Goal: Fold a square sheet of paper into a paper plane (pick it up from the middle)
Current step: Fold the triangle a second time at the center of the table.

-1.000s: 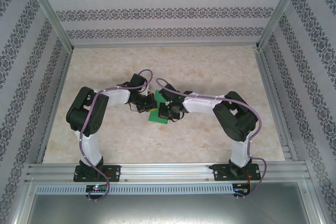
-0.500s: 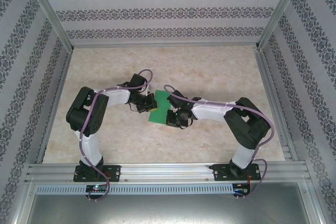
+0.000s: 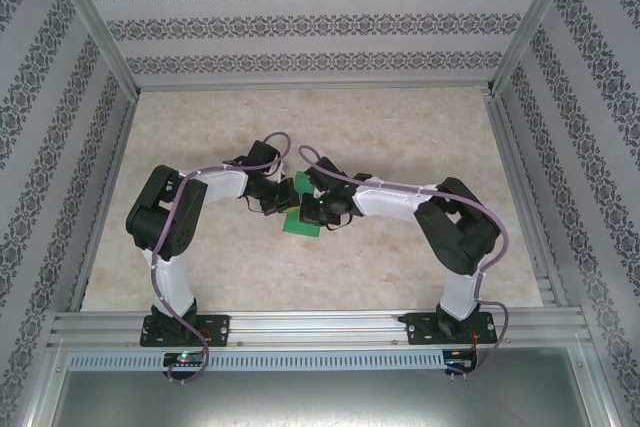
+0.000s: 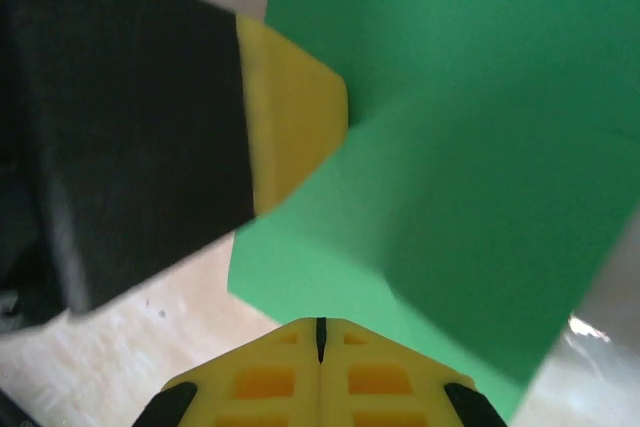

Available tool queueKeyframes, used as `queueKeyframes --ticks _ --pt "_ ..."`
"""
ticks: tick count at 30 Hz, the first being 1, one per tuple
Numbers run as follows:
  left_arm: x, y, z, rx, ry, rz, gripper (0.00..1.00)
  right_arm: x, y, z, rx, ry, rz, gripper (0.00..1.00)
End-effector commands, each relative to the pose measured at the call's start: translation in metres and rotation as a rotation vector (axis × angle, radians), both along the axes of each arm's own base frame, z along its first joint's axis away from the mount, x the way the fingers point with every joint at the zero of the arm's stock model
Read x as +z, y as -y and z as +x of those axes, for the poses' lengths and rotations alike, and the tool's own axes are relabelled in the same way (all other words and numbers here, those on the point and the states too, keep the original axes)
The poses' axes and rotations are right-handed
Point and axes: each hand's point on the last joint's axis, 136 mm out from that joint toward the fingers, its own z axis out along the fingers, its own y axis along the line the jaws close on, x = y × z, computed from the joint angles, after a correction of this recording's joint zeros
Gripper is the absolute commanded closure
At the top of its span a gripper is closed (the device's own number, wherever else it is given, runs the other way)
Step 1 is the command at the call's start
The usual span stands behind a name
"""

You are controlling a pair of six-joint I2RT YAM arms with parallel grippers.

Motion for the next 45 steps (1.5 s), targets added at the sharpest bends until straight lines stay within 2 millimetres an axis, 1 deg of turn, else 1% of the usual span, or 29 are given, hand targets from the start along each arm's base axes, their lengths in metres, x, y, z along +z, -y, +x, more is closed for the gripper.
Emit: queueKeyframes --ticks 1,6,9,12,15,22,28,31,33,35,39,40,42,45 --pt "-0.056 -0.037 -0.040 0.043 -0.172 0.214 1.00 -0.005 -0.007 0.011 -0.013 -0.005 0.024 1.00" --pt "-0.056 -0.037 -0.040 0.046 -0.174 0.215 1.00 -0.015 -0.006 0.018 -0.029 -0.018 0.017 1.00" --pt "-0.057 -0.038 -0.040 0.047 -0.175 0.217 1.00 -0.021 0.002 0.015 -0.041 -0.028 0.002 1.00" --pt "-0.059 -0.038 -0.041 0.047 -0.180 0.221 1.00 -0.028 0.011 0.007 -0.048 -0.050 0.000 1.00" --pt "-0.061 -0.040 -0.042 0.050 -0.184 0.229 1.00 -0.031 0.012 -0.008 -0.041 -0.078 0.060 1.00" --pt "-0.065 -0.044 -0.045 0.053 -0.195 0.249 1.00 -0.051 0.047 -0.048 -0.078 -0.167 0.003 1.00" --pt "-0.067 -0.045 -0.045 0.058 -0.199 0.252 1.00 -0.059 0.072 -0.080 -0.090 -0.221 -0.046 1.00" --pt "-0.065 -0.042 -0.043 0.054 -0.193 0.240 1.00 -0.061 0.084 -0.089 -0.100 -0.231 -0.076 1.00" --pt "-0.062 -0.040 -0.041 0.050 -0.184 0.227 1.00 -0.054 0.088 -0.082 -0.109 -0.205 -0.077 1.00" --pt "-0.059 -0.037 -0.039 0.042 -0.177 0.211 1.00 -0.038 0.084 -0.068 -0.108 -0.149 -0.049 1.00" --pt "-0.049 -0.028 -0.032 0.028 -0.150 0.167 1.00 0.007 0.061 -0.032 -0.093 0.014 0.058 1.00" --pt "-0.046 -0.026 -0.029 0.026 -0.143 0.157 1.00 0.015 0.055 -0.025 -0.086 0.038 0.086 1.00" --pt "-0.039 -0.020 -0.025 0.012 -0.121 0.126 1.00 0.022 0.040 -0.017 -0.066 0.049 0.135 1.00" --pt "-0.024 -0.008 -0.018 -0.027 -0.065 0.057 1.00 0.015 0.020 -0.011 -0.045 0.011 0.184 1.00"
